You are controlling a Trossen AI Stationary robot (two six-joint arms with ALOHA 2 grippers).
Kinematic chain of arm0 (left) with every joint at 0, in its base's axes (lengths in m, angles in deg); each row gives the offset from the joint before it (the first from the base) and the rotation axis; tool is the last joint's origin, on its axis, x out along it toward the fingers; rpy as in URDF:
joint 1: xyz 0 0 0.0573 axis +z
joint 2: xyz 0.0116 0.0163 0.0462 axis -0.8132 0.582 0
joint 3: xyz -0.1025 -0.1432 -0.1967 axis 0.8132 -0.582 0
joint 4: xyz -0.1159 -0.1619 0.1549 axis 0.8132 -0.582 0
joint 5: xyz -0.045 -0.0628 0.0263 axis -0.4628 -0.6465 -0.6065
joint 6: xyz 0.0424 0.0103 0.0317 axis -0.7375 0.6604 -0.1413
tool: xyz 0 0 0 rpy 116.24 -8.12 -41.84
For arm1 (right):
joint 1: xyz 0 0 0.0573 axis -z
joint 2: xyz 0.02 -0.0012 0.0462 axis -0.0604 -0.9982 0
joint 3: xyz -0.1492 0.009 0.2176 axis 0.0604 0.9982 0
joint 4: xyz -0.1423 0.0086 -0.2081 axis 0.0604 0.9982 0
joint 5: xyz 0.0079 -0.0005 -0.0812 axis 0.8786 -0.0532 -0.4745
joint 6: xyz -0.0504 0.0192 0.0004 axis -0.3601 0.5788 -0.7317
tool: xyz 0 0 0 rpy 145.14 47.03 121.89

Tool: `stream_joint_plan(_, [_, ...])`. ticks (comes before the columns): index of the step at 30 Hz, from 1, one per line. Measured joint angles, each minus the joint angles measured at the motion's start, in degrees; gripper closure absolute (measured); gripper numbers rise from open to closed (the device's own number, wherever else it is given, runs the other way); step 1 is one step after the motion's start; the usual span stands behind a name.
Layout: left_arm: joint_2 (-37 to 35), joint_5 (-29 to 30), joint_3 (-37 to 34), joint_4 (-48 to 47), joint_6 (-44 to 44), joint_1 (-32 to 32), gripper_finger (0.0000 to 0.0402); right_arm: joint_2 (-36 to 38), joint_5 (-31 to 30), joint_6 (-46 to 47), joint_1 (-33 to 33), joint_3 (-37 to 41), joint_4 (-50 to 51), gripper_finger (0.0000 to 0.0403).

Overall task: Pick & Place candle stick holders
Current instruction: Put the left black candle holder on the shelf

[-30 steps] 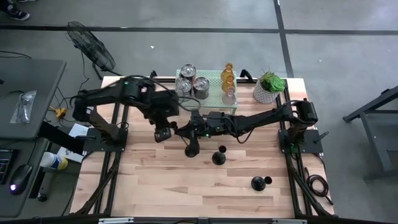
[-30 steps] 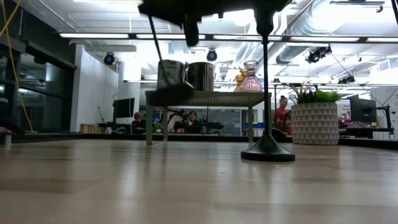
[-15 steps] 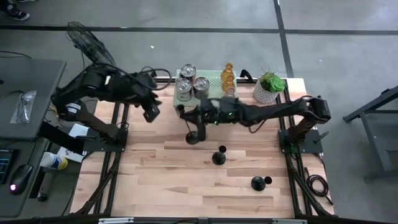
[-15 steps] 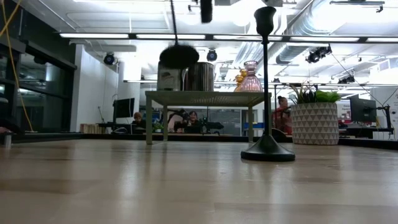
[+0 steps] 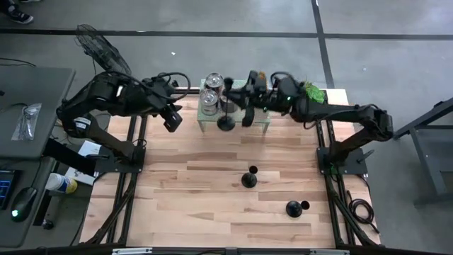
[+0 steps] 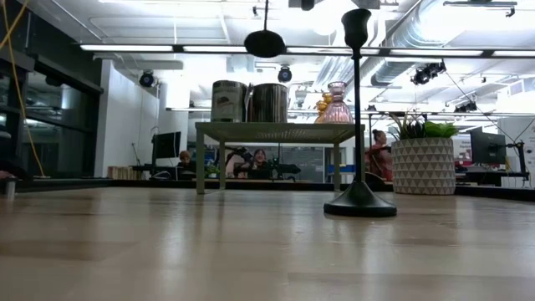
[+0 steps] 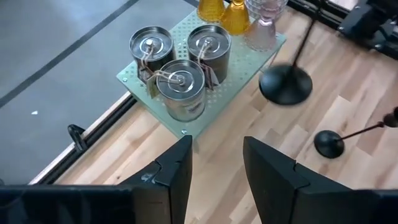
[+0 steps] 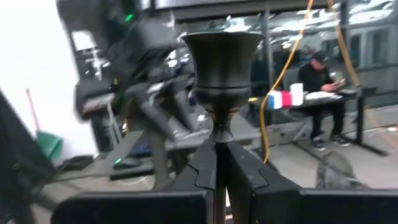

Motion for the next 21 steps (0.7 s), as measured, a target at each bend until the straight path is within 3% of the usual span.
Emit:
stream_joint_plan(7, [0.8, 2.6, -1.3, 1.2, -0.9, 0.0, 0.0263, 1.0, 0.3, -1.0, 7.2, -0.2, -3.9, 0.0399])
stream_joint_plan(11, [0.8, 4.8, -4.7, 3.7, -5.9, 0.0, 0.0263, -0.6, 0.0, -3.3, 11.2, -5.4, -0.1, 0.0399])
stream_joint_plan(17, [0.6, 10.9, -9.3, 10.2, -12.0, 0.1, 0.0263, -6.1, -5.6, -3.9, 16.2, -13.7, 9.0, 0.0399])
stream_joint_plan(21, [0.6, 12.3, -12.9, 17.5, -20.5, 1.8, 0.0263, -8.5, -11.8, -3.5, 17.7, -14.7, 8.9, 0.0399])
